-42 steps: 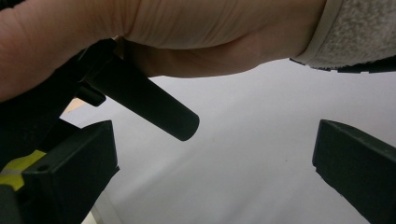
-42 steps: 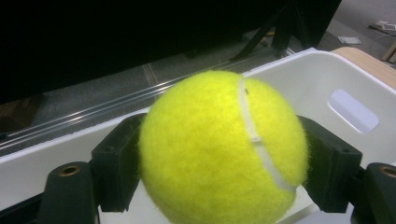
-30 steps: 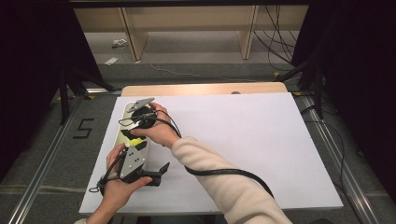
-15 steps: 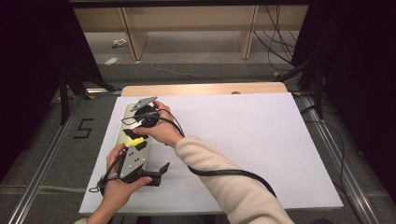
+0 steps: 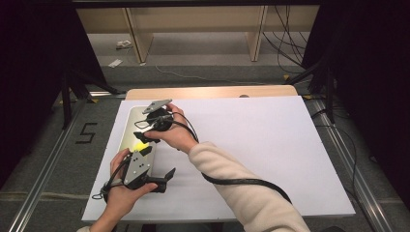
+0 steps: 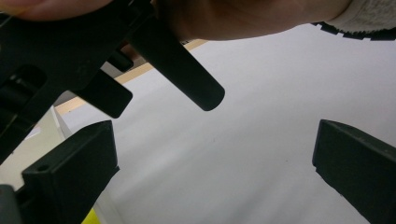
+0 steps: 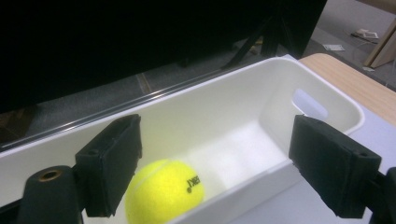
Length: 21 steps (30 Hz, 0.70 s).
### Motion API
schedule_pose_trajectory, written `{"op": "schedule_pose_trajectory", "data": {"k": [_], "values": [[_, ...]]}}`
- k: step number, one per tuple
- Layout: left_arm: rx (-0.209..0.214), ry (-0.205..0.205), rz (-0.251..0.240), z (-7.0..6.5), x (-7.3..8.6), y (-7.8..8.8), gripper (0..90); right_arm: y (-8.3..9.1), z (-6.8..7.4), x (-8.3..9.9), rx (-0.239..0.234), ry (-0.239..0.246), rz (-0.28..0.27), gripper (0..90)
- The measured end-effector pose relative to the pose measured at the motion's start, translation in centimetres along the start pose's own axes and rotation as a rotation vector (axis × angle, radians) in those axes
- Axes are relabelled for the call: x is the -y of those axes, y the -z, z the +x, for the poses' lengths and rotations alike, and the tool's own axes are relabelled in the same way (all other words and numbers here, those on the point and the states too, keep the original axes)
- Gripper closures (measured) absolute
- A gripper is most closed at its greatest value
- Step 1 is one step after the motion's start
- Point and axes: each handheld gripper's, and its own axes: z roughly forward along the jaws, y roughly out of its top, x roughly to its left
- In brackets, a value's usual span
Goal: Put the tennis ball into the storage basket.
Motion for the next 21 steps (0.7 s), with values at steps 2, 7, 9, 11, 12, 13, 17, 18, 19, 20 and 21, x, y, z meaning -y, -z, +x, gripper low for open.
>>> {"op": "schedule_pose_trajectory", "data": {"k": [2,7,9,11,12,13,17,18,19,20,21], "values": [[0.0,-0.001,0.001,0.0,0.0,0.0,0.0,0.3,-0.1,0.1,0.003,-0.002,-0.002,18.1],[0.0,0.001,0.0,0.0,0.0,0.0,0.0,1.2,-0.3,0.3,0.009,-0.011,-0.007,18.1],[0.001,0.002,0.001,0.0,0.0,0.0,0.0,1.5,-0.4,0.4,0.014,-0.011,-0.01,18.1],[0.0,0.001,0.001,0.0,0.0,0.0,0.0,1.8,-0.6,0.5,0.016,-0.012,-0.011,18.2],[-0.001,0.001,0.001,0.0,0.0,0.0,0.0,1.9,-0.6,0.6,0.018,-0.021,-0.013,18.2],[-0.001,-0.001,0.001,0.0,0.0,0.0,0.0,2.0,-0.7,0.6,0.02,-0.019,-0.016,18.3],[-0.001,0.0,0.0,0.0,0.0,0.0,0.0,2.4,-0.9,0.7,0.026,-0.027,-0.018,18.3],[-0.001,0.0,0.0,0.0,0.0,0.0,0.0,2.5,-1.0,0.7,0.027,-0.027,-0.018,18.3],[-0.002,0.003,0.0,0.0,0.0,0.0,0.0,2.7,-1.0,0.8,0.03,-0.026,-0.021,18.3],[-0.002,0.001,-0.001,0.0,0.0,0.0,0.0,2.8,-1.1,0.8,0.031,-0.029,-0.021,18.3],[-0.002,0.001,-0.001,0.0,0.0,0.0,0.0,3.0,-1.2,0.9,0.033,-0.03,-0.021,18.3]]}}
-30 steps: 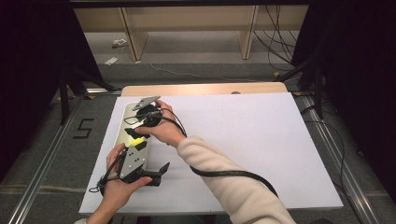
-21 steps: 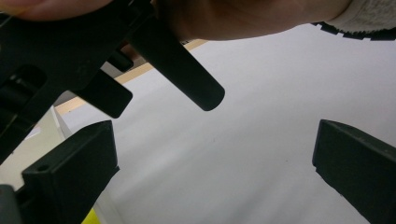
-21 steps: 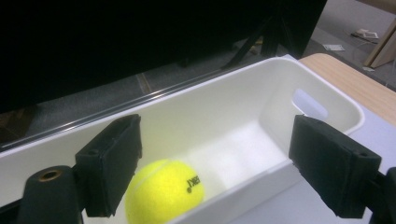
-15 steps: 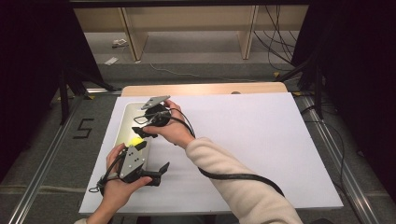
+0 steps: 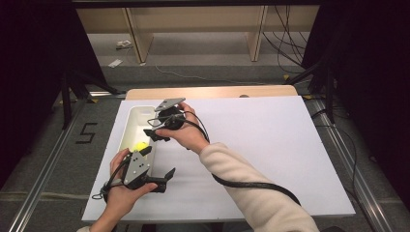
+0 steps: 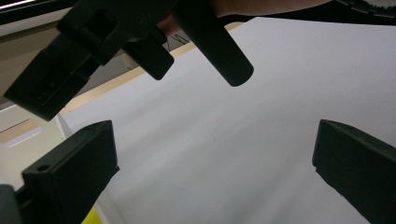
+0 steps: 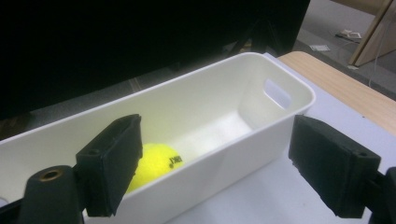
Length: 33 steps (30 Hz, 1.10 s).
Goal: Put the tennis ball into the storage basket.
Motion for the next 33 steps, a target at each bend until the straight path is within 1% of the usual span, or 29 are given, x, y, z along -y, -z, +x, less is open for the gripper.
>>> {"op": "schedule_pose_trajectory", "data": {"k": [8,14,26,33], "values": [[0.0,0.002,-0.001,0.0,0.0,0.0,0.0,1.6,-0.9,0.7,0.023,-0.016,-0.003,18.5],[0.001,0.001,0.001,0.0,0.0,0.0,0.0,2.9,-1.6,1.1,0.043,-0.03,-0.019,18.5],[0.0,0.003,-0.005,-0.2,-0.1,0.0,0.0,5.5,-2.9,2.6,0.08,-0.059,-0.026,18.7],[-0.002,0.002,-0.004,-0.1,-0.1,0.0,0.0,7.0,-3.6,3.2,0.104,-0.065,-0.033,18.8]]}}
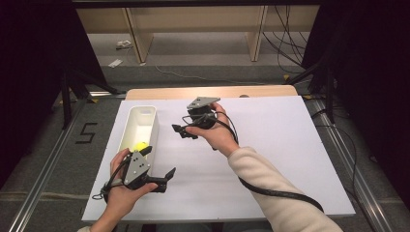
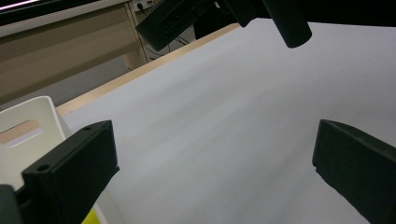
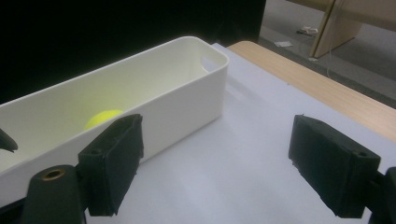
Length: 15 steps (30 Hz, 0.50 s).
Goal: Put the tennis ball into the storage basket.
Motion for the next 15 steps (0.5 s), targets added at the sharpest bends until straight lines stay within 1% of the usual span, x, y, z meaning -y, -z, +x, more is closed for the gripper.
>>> {"op": "schedule_pose_trajectory", "data": {"k": [4,5,8,13,15], "values": [[-0.001,0.004,-0.003,0.0,0.0,0.0,0.0,0.6,-0.3,0.3,0.009,-0.011,-0.01,18.8],[-0.008,0.0,-0.005,0.1,0.0,0.0,0.0,0.7,-0.4,0.4,0.01,-0.01,-0.008,18.8],[-0.013,-0.004,-0.008,0.2,0.0,0.1,0.0,1.0,-0.6,0.6,0.015,-0.01,-0.012,18.8],[0.001,0.009,-0.007,0.0,0.0,0.0,0.0,1.5,-0.8,1.0,0.023,-0.018,-0.016,18.8],[0.002,0.007,-0.006,0.0,0.0,0.0,0.0,1.6,-0.9,1.1,0.025,-0.019,-0.016,18.8]]}}
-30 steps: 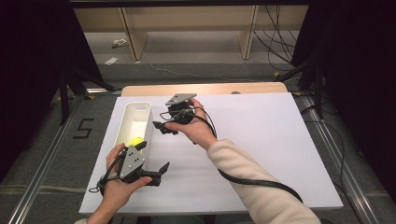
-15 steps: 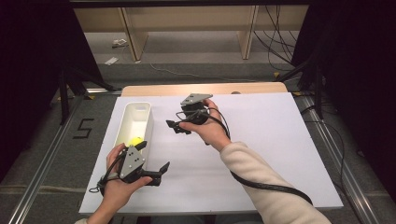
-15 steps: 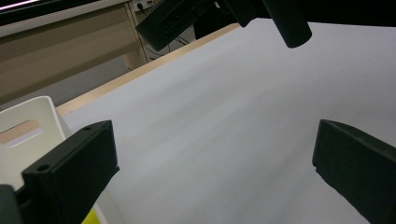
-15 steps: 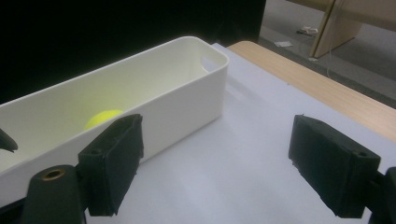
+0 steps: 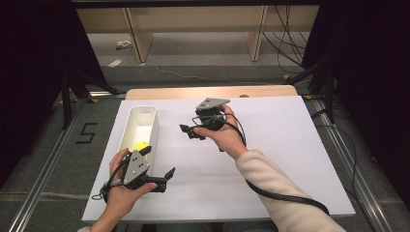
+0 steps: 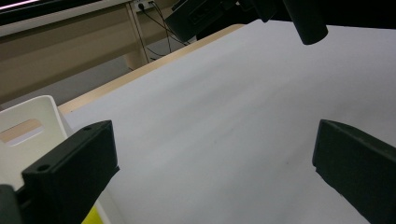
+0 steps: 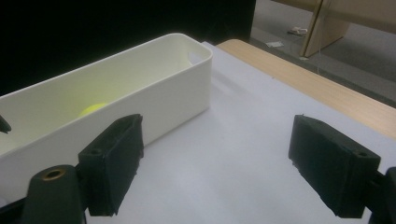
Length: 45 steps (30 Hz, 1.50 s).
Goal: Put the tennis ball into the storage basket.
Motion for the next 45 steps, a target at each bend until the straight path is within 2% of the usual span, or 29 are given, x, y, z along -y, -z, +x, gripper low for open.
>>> {"op": "schedule_pose_trajectory", "data": {"k": [17,20,30,33,35,36,40,45], "values": [[-0.011,0.009,0.003,0.0,0.0,0.0,0.0,2.2,-1.2,0.8,0.029,-0.015,-0.017,18.8],[-0.007,0.02,0.007,0.0,0.0,0.1,0.0,2.6,-1.5,1.0,0.036,-0.023,-0.023,18.8],[-0.004,0.014,0.005,0.0,0.0,0.1,0.0,3.7,-2.8,1.9,0.053,-0.058,-0.027,18.8],[0.012,0.037,0.007,-0.2,0.1,0.1,0.0,4.2,-3.1,2.1,0.061,-0.063,-0.03,18.8],[0.046,0.086,0.009,-0.6,0.1,0.0,0.0,4.5,-3.2,2.1,0.066,-0.066,-0.031,18.8],[0.057,0.098,0.01,-0.7,0.2,0.0,0.0,4.6,-3.4,2.2,0.07,-0.064,-0.032,18.8],[0.059,0.086,0.006,-0.6,0.1,0.0,0.0,5.4,-3.9,2.5,0.089,-0.067,-0.032,18.8],[0.0,0.013,0.002,0.0,0.0,0.1,0.0,6.3,-4.6,3.0,0.109,-0.079,-0.032,18.9]]}}
